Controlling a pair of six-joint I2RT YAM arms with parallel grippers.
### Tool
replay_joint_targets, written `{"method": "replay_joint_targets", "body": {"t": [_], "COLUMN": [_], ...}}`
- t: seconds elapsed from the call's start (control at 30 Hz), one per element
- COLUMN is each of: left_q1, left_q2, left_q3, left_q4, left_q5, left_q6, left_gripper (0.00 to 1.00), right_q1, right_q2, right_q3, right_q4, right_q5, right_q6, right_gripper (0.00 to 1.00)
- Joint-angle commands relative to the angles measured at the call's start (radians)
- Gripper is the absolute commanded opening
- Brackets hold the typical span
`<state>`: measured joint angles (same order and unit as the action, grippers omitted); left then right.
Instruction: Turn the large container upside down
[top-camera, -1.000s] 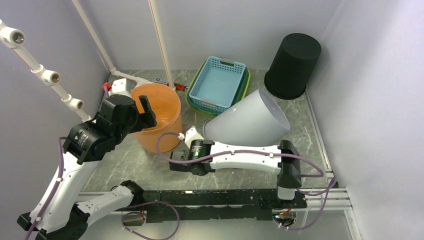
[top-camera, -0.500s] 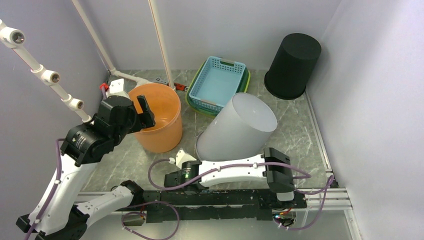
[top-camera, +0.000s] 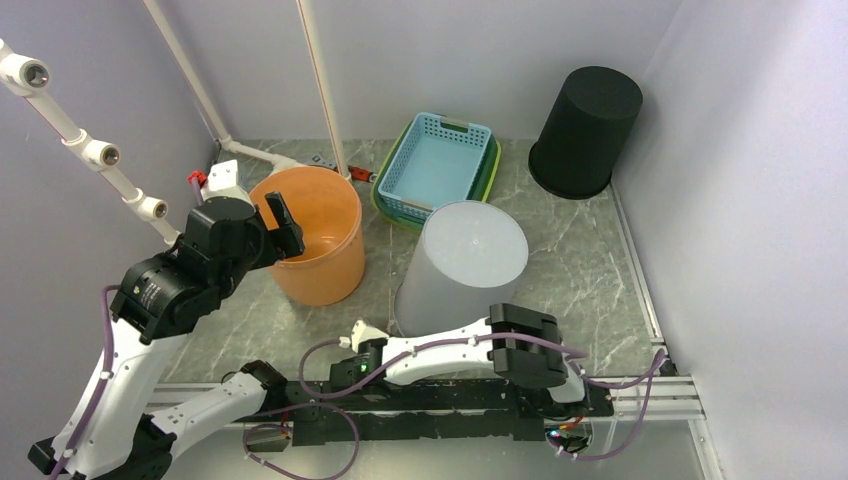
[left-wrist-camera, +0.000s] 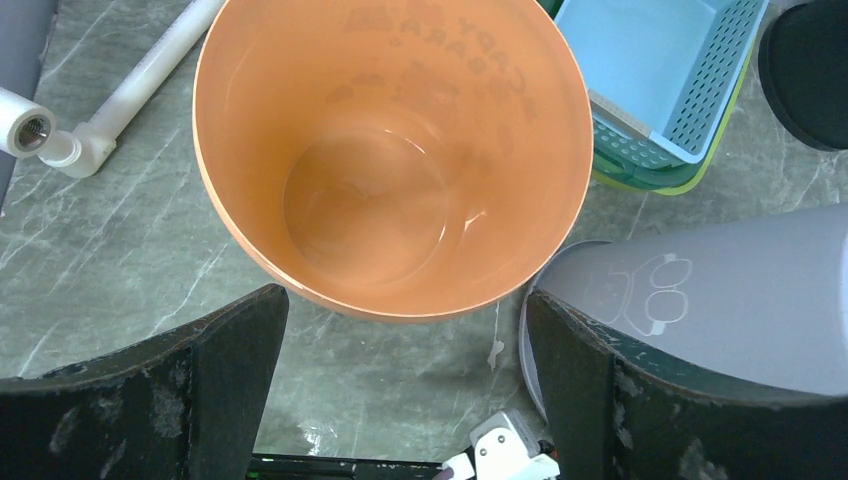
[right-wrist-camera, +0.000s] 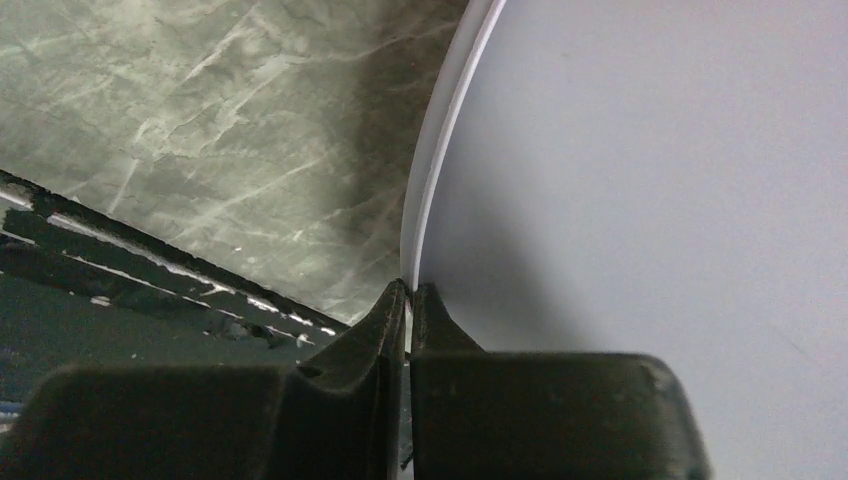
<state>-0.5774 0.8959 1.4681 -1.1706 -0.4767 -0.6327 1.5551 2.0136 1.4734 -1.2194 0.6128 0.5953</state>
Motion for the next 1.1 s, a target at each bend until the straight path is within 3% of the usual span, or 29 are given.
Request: {"method": "replay_joint_targets", "body": {"t": [0.0, 0.67, 0.93, 1.07], "left_q1": [-0.004, -0.004, -0.004, -0.003], "left_q2": [-0.008, 0.027, 0.029, 0.029], "left_q3": [-0.003, -0.007, -0.013, -0.013], "left_q4": [0.025, 0.057, 0.058, 0.061], "left_q5": [-0.011, 0.01, 0.01, 0.009], "left_q6": [-0.009, 0.008, 0.008, 0.011], "left_gripper": [0.94, 0.94, 0.94, 0.94], "right_q1": [0.007, 0.01, 0.01, 0.011], "right_q2": [0.019, 0.047, 0.054, 0.049], "right_q3": [-0.012, -0.032, -0.025, -0.023], "right_q4": [0.048, 0.071, 0.06, 0.064], "right_q5": [0.005, -0.009, 0.003, -0.006], "right_q6": [-0.014, 0.029, 0.031, 0.031], "right_gripper": [0.0, 0.03, 0.12, 0.28]}}
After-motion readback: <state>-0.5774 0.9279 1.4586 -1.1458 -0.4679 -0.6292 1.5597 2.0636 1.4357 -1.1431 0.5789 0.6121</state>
